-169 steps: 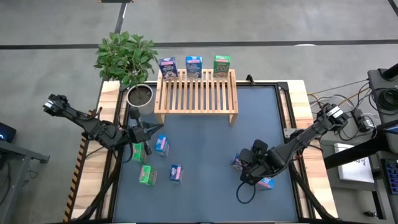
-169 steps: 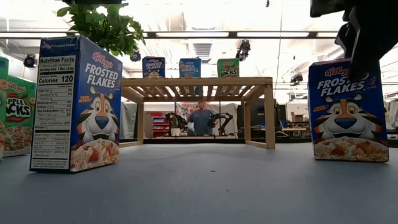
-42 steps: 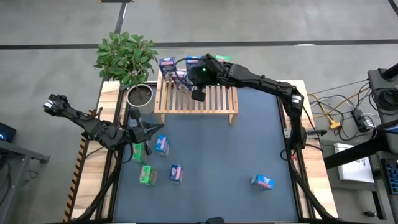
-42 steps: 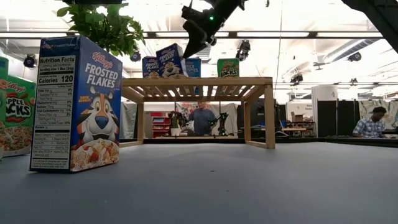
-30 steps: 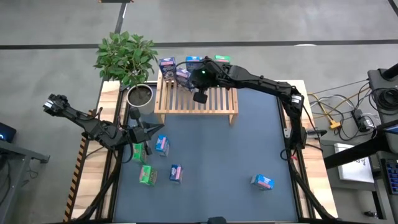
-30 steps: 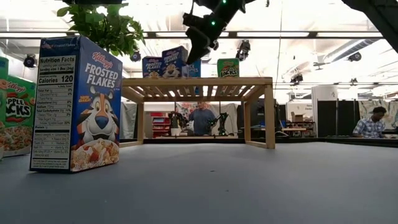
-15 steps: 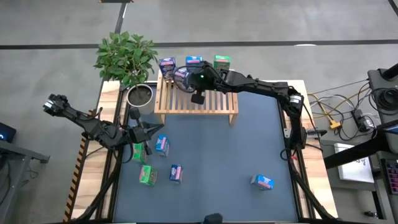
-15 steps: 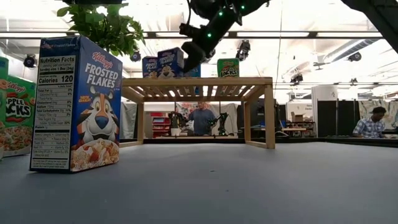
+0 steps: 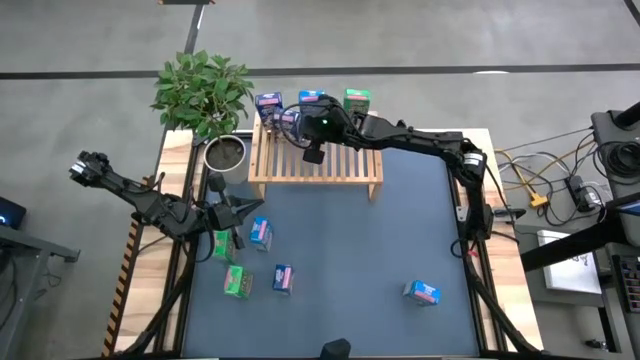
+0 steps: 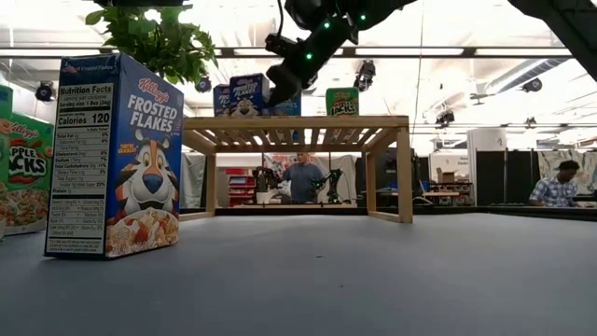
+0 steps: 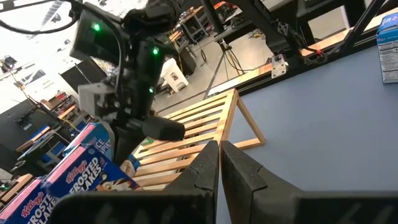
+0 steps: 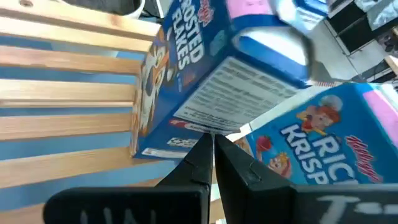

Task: Stack cereal on shelf
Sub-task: Put the right blue cereal box on the shelf aligned with the blue cereal box

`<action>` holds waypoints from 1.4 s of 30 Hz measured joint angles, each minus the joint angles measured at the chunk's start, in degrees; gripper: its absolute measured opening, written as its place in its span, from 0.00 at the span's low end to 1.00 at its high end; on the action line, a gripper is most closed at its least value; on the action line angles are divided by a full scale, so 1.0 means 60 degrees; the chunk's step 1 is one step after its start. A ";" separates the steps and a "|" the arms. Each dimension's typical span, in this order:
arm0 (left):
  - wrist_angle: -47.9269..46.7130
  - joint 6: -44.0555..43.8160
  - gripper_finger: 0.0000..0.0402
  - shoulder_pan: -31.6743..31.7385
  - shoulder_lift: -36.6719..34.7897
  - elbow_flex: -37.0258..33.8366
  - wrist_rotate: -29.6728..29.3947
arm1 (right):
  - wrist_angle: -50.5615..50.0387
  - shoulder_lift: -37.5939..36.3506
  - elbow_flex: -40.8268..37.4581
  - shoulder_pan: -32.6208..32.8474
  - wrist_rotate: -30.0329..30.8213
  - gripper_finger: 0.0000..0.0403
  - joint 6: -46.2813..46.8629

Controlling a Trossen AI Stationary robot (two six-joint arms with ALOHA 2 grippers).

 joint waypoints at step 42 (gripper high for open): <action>-0.0007 0.0035 0.00 0.0000 0.0000 0.0000 0.0004 | 0.1397 0.0415 -0.0310 -0.0004 -0.0414 0.02 0.0192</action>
